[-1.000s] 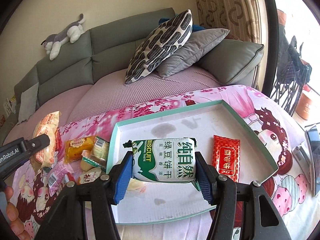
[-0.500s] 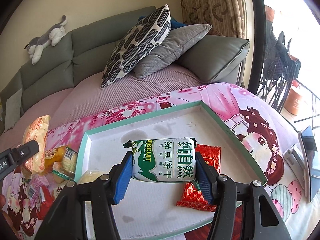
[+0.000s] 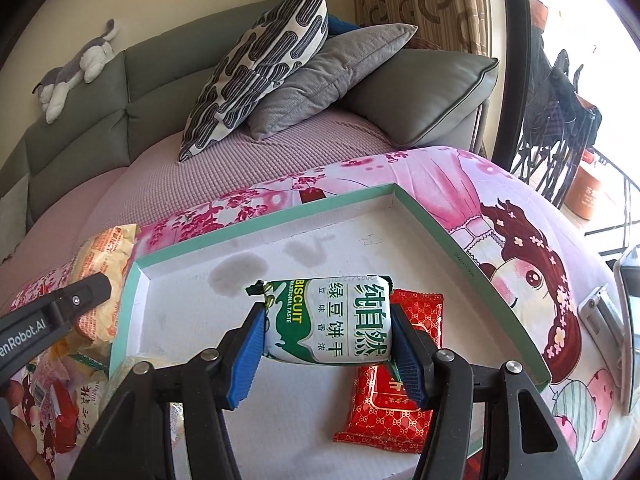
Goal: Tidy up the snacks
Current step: 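Carry both packs into the tray and lower them onto the tray floor, then open both tools to release the packs and lift away, then move both tools back over the remaining snack pile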
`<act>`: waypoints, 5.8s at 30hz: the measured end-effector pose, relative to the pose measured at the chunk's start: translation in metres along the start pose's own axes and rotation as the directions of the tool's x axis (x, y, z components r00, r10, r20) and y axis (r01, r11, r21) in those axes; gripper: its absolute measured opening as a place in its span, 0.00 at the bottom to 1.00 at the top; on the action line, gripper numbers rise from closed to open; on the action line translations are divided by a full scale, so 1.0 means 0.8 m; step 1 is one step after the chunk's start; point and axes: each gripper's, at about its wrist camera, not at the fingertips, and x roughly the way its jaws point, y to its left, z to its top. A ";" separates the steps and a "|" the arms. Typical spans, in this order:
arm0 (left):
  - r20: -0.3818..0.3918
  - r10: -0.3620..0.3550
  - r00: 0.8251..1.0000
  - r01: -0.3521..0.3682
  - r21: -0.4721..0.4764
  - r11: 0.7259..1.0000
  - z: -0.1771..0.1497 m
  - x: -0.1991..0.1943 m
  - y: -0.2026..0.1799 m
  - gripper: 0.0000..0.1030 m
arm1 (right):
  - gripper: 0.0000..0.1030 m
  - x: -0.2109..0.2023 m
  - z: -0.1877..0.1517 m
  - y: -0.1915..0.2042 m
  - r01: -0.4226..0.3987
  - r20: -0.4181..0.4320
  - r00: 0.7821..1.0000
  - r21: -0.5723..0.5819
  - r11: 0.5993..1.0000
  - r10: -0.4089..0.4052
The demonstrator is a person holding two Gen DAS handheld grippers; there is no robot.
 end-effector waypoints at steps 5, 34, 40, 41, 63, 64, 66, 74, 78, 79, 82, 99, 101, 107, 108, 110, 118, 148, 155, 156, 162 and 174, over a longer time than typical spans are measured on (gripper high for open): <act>-0.044 -0.009 0.999 0.010 0.012 1.000 0.003 0.025 -0.009 0.35 | 0.60 0.011 0.001 -0.002 0.013 -0.011 1.000 -0.003 1.000 -0.013; -0.098 -0.037 0.994 0.039 0.019 0.999 0.000 0.024 -0.032 0.65 | 0.73 0.024 -0.002 -0.005 0.033 -0.054 0.998 -0.031 0.999 -0.034; -0.048 -0.033 0.998 0.034 0.016 0.999 -0.005 -0.010 -0.023 0.70 | 0.83 0.014 -0.001 -0.001 0.027 -0.068 0.997 -0.053 0.998 -0.031; -0.041 -0.032 0.999 0.032 0.013 0.999 -0.006 -0.015 -0.020 0.70 | 0.85 0.012 -0.002 -0.001 0.030 -0.070 0.997 -0.056 0.998 -0.034; -0.048 0.131 0.990 -0.136 -0.101 0.986 -0.075 -0.055 0.055 0.70 | 0.94 -0.035 -0.024 0.007 0.048 -0.118 0.991 -0.114 0.992 -0.062; -0.047 0.128 0.991 -0.132 -0.100 0.986 -0.077 -0.055 0.055 0.70 | 0.94 -0.035 -0.025 0.008 0.055 -0.117 0.991 -0.122 0.991 -0.069; -0.048 0.132 0.990 -0.136 -0.098 0.986 -0.080 -0.054 0.056 0.70 | 0.94 -0.036 -0.026 0.010 0.070 -0.111 0.990 -0.135 0.988 -0.085; -0.029 0.154 0.988 -0.156 -0.100 0.983 -0.084 -0.058 0.065 0.88 | 1.00 -0.043 -0.028 0.008 0.071 -0.091 0.993 -0.117 0.991 -0.082; -0.003 0.191 0.982 -0.190 -0.105 0.976 -0.086 -0.059 0.069 0.96 | 1.00 -0.044 -0.029 0.003 0.062 -0.082 0.994 -0.097 0.993 -0.070; 0.002 0.196 0.981 -0.195 -0.103 0.975 -0.086 -0.059 0.068 0.97 | 1.00 -0.044 -0.029 0.003 0.058 -0.082 0.994 -0.092 0.994 -0.066; 0.012 0.188 0.982 -0.185 -0.109 0.977 -0.085 -0.059 0.069 0.98 | 1.00 -0.044 -0.029 0.003 0.046 -0.074 0.996 -0.086 0.995 -0.053; 0.055 0.164 0.985 -0.154 -0.159 0.975 -0.080 -0.077 0.095 0.98 | 1.00 -0.054 -0.026 0.017 -0.046 -0.015 0.999 -0.073 0.996 0.045; 0.042 0.182 0.982 -0.173 -0.158 0.972 -0.079 -0.080 0.107 0.98 | 1.00 -0.057 -0.027 0.025 -0.048 -0.001 0.999 -0.094 0.994 0.048; 0.000 0.355 0.935 -0.351 -0.154 0.924 -0.083 -0.095 0.151 0.98 | 1.00 -0.069 -0.031 0.055 -0.136 0.014 0.990 -0.123 0.983 0.139; -0.008 0.375 0.927 -0.371 -0.161 0.915 -0.084 -0.098 0.159 0.98 | 1.00 -0.071 -0.033 0.061 -0.143 0.019 0.989 -0.135 0.980 0.147; -0.023 0.396 0.918 -0.393 -0.184 0.901 -0.086 -0.103 0.176 0.98 | 1.00 -0.075 -0.035 0.075 -0.153 0.028 0.987 -0.156 0.976 0.159; -0.020 0.414 0.910 -0.398 -0.319 0.860 -0.092 -0.131 0.228 0.98 | 1.00 -0.082 -0.050 0.130 -0.249 -0.003 0.967 -0.202 0.947 0.254; -0.051 0.144 0.988 -0.151 -0.462 0.874 -0.106 -0.074 0.233 0.98 | 1.00 -0.074 -0.076 0.191 -0.222 -0.013 0.973 -0.321 0.921 0.230; -0.093 0.045 0.995 -0.081 -0.435 0.897 -0.106 -0.045 0.208 0.98 | 1.00 -0.068 -0.066 0.167 -0.156 0.006 0.986 -0.299 0.941 0.166; -0.099 0.037 0.994 -0.076 -0.431 0.899 -0.106 -0.041 0.206 0.98 | 1.00 -0.067 -0.066 0.165 -0.153 0.006 0.987 -0.293 0.944 0.162; -0.143 0.039 0.989 -0.095 -0.408 0.908 -0.107 -0.026 0.198 0.98 | 1.00 -0.067 -0.064 0.159 -0.149 0.006 0.988 -0.282 0.948 0.157; -0.221 0.141 0.965 -0.218 -0.376 0.901 -0.123 -0.021 0.226 0.98 | 1.00 -0.069 -0.065 0.164 -0.158 0.013 0.986 -0.286 0.945 0.169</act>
